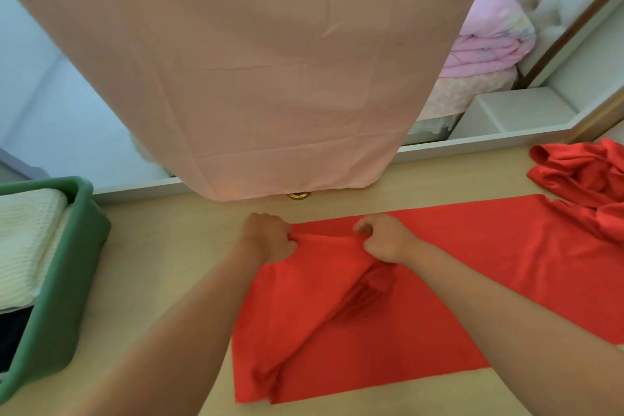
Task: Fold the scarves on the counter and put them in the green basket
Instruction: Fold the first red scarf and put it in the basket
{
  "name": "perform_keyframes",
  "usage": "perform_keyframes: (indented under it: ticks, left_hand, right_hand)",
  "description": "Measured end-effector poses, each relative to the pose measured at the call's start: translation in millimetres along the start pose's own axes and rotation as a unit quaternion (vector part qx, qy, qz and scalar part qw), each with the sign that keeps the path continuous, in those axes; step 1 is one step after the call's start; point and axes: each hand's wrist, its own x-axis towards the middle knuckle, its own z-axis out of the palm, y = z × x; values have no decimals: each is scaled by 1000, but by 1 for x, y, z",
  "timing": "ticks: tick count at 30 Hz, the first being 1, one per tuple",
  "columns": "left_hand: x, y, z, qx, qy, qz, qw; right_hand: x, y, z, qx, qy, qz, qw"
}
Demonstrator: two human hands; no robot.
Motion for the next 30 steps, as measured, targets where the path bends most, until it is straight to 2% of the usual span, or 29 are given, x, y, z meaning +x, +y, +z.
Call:
perform_keyframes:
  ticks: [2,3,4,6,9,11,13,15,18,20,22,25,27,30]
  left_hand:
    - [4,-10,0,16,0,-41,999]
    - [6,-15,1,8,-5,-65,998]
    - [7,-19,3,-6,-6,-91,996]
    - [8,-23,8,-38,13,-138,990]
    - [6,-13,22,-100,104,-165,976]
    - [0,-2,36,-163,188,-162,955]
    - [-8,13,51,-193,252,-130,939]
    - [-22,32,64,-252,279,-69,924]
    - [-48,59,79,-309,231,25,922]
    - [-61,72,87,-305,180,61,933]
    - [-72,78,96,-267,112,77,954]
    - [-87,79,110,-184,60,79,978]
    - [-96,78,118,-159,49,73,983]
    - [-107,78,125,-176,54,64,981]
  right_hand:
    - [5,16,-2,-145,-53,56,986]
    - [5,20,-3,-164,-50,74,982]
    - [5,21,-5,-147,-32,83,985]
    - [8,24,-9,-34,37,90,995]
    - [14,26,-12,96,127,45,986]
    - [20,27,-11,90,176,-12,980]
    - [21,26,-7,12,227,-52,972]
    - [15,26,-3,-80,265,-93,956]
    - [-11,29,16,-123,283,-189,932]
    - [-32,36,34,-105,202,-249,941]
    - [-50,45,51,-117,94,-260,954]
    - [-64,58,73,-239,14,-236,942]
    - [-68,62,83,-287,32,-223,931]
    - [-74,57,89,-205,106,-200,952]
